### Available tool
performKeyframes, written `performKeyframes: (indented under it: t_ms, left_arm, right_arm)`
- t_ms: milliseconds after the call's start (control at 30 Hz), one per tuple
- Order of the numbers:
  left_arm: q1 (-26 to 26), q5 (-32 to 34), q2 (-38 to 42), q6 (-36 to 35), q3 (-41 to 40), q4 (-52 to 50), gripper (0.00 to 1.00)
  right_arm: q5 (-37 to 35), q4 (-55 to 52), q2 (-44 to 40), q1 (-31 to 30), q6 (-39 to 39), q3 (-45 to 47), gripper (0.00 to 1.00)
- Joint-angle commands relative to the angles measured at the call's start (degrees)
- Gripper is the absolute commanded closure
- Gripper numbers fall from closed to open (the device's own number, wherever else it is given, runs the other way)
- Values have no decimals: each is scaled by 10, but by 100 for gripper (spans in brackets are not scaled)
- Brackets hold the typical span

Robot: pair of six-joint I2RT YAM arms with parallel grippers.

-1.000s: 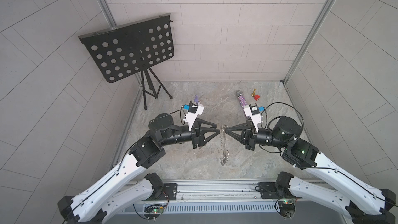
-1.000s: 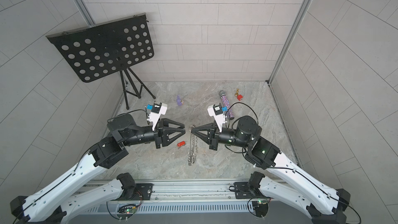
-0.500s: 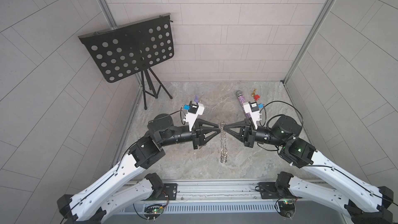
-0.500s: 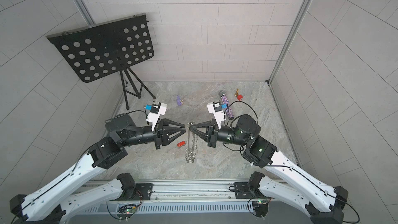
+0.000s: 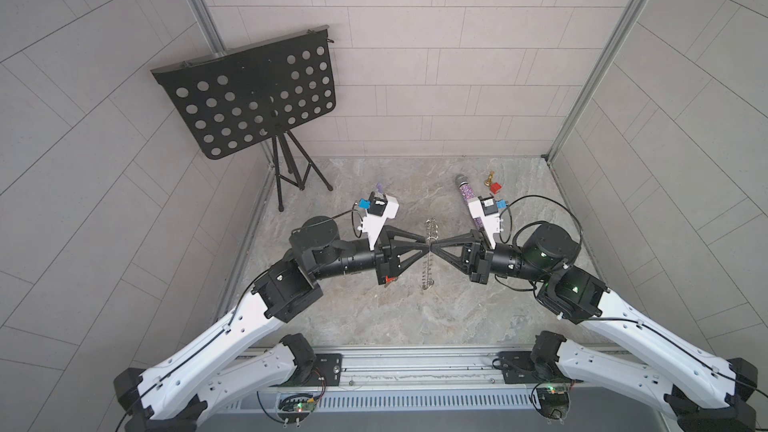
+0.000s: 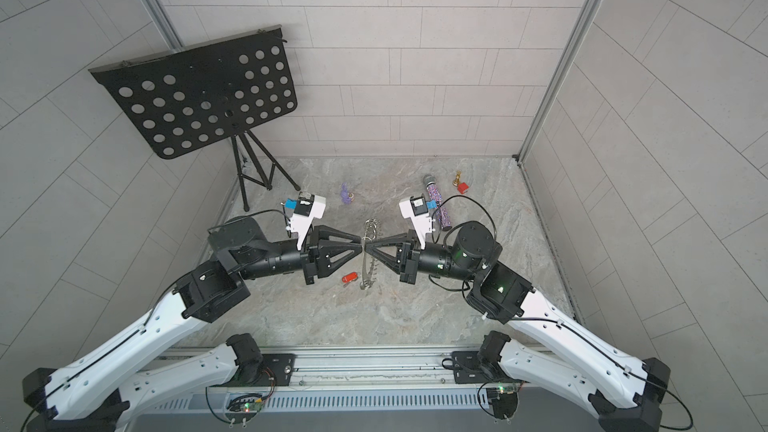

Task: Attach keys to a key ring
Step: Adjust the keyring.

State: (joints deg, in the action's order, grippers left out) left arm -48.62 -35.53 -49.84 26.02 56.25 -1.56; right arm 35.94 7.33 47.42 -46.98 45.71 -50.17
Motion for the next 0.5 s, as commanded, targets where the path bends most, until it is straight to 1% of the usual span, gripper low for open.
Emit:
performKeyframes:
  t_ms: [0, 267, 467]
  left_arm:
    - [-6, -5, -1, -6, 20, 24, 68]
    - [-10, -3, -2, -9, 21, 27, 70]
    - [-11, -7, -3, -7, 24, 29, 77]
  right_arm:
    - [5, 40, -5, -2, 7, 0, 100]
    - [13, 51, 2, -2, 15, 1, 100]
    - [22, 59, 7, -3, 22, 2, 100]
